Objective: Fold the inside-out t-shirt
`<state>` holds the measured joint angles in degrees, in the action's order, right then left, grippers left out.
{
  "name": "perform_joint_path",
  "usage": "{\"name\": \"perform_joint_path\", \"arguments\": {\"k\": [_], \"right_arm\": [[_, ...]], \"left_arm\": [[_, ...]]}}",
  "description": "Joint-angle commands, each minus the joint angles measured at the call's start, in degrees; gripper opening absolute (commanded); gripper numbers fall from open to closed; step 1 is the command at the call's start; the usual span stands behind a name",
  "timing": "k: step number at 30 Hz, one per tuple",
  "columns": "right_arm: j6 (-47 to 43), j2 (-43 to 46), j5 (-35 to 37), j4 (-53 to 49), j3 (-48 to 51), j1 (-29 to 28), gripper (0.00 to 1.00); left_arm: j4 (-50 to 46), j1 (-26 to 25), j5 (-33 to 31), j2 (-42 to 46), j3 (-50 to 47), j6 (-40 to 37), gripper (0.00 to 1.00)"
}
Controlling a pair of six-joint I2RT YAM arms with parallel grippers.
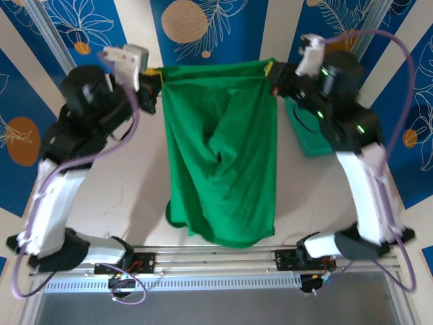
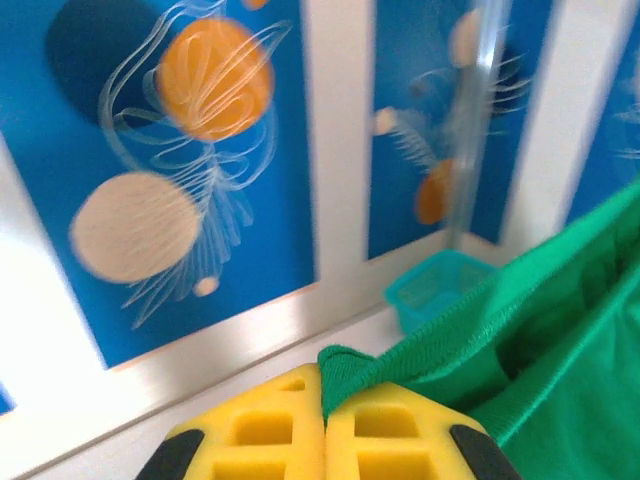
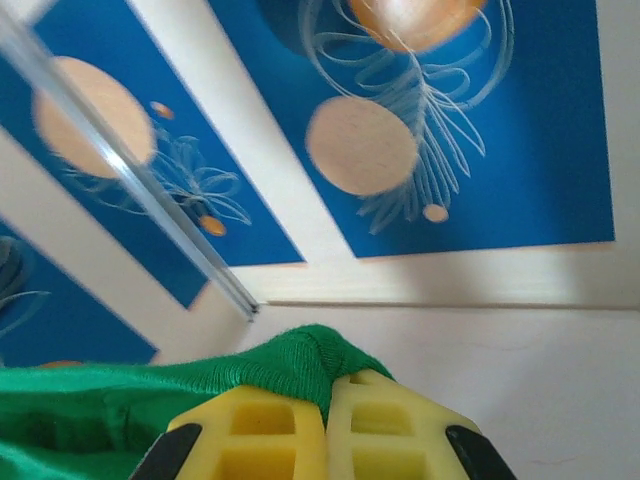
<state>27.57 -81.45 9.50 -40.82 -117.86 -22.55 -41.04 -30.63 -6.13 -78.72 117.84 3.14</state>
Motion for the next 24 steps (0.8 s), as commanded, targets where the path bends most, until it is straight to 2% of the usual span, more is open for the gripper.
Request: {"name": "perform_joint_path", "arguments": {"k": [1, 4, 6, 9, 12, 18, 20, 24], "right_arm": [[3.6, -7.6, -8.2, 3.2, -7.3, 6.8, 0.00], [6.0, -16.3, -13.0, -2.6, -20.2, 10.3, 0.00], [5.1, -20.3, -13.8, -7.8, -29.2, 10.7, 0.00], [4.8, -20.3, -14.5, -11.2, -33.8, 10.8, 0.00], [5.0, -14.2, -15.3, -10.3, -28.8, 10.8, 0.00], [7.0, 4.8, -15.6, -4.5, -9.3, 10.8, 0.00], [7.7, 10.3, -16.3, -4.1, -4.1, 10.8, 0.00], [7.7, 16.4, -15.0, -4.4, 0.1, 10.8, 0.00]], "left_arm": [[0.6, 7.6, 3.0, -6.5, 6.6, 5.8, 0.00], [-5.3, 9.5, 5.1, -11.6, 14.6, 6.5, 0.00], [-4.7, 9.6, 4.2, -9.9, 13.4, 5.9, 0.00], [-2.1, 9.7, 2.0, -4.6, 8.1, 4.6, 0.00], [-0.1, 9.6, 1.7, 1.5, 2.5, 4.1, 0.00], [0.7, 9.6, 6.1, 13.1, -5.4, 7.2, 0.00], [-1.1, 9.6, 8.6, 15.3, -5.9, 8.1, 0.00], [-3.5, 9.6, 12.9, 16.7, -5.5, 9.6, 0.00]]}}
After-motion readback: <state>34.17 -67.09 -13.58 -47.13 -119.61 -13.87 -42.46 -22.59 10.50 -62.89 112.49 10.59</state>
